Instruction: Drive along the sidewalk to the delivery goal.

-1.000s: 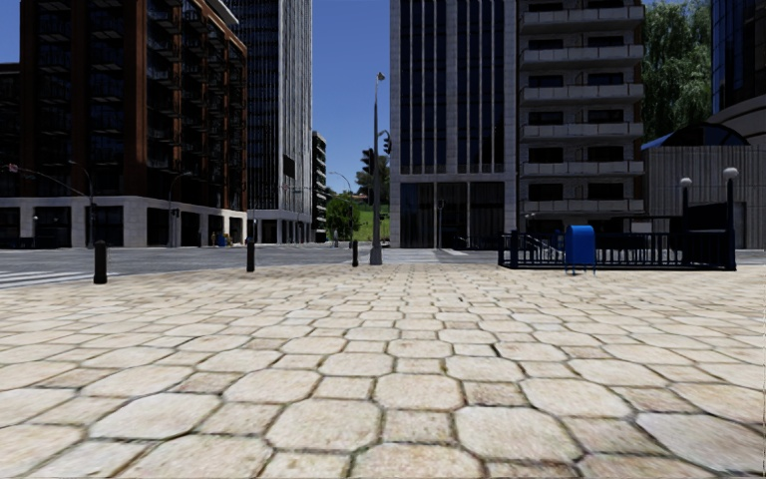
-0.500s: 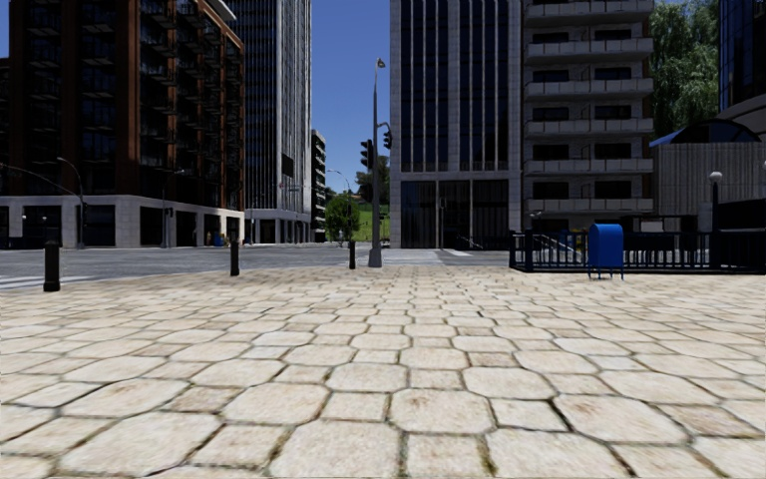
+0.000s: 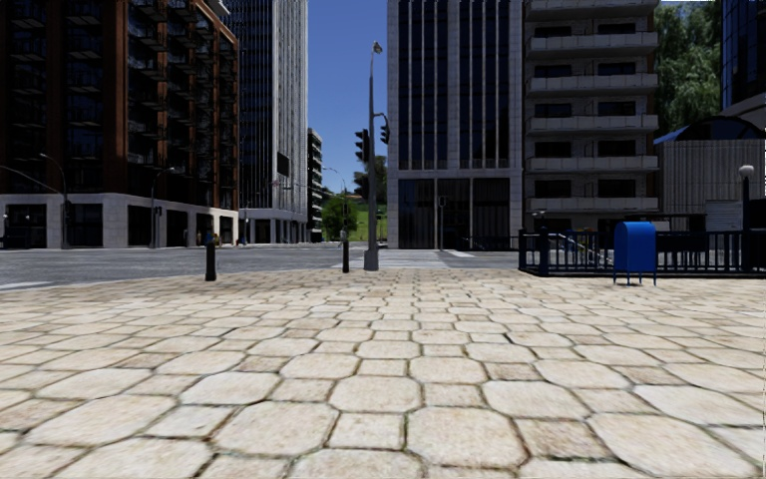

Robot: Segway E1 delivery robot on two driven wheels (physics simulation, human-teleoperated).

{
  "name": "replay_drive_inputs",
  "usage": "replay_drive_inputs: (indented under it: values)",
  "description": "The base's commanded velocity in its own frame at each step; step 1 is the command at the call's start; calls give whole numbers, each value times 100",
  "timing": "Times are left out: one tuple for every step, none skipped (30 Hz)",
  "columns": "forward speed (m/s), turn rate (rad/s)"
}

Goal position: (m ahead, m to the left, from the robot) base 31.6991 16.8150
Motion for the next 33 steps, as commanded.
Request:
replay_drive_inputs:
  values:
    - [200, -23]
    - [200, -23]
    - [200, -23]
    - [200, -23]
    - [200, -23]
    - [200, -24]
    - [200, -28]
    - [200, -28]
    - [200, -28]
    - [200, -29]
    - [200, -29]
    - [200, -29]
    - [200, -29]
    - [200, -29]
    - [200, -29]
    - [200, -29]
    - [200, -29]
    - [200, -29]
    - [200, -29]
    - [200, -29]
    - [200, -17]
    - [200, 0]
    - [200, 0]
    - [200, 0]
    - [200, 0]
    - [200, 0]
    - [200, 0]
    - [200, 0]
    - [200, 0]
    - [200, 0]
    - [200, 0]
    - [200, 0]
    - [200, 0]
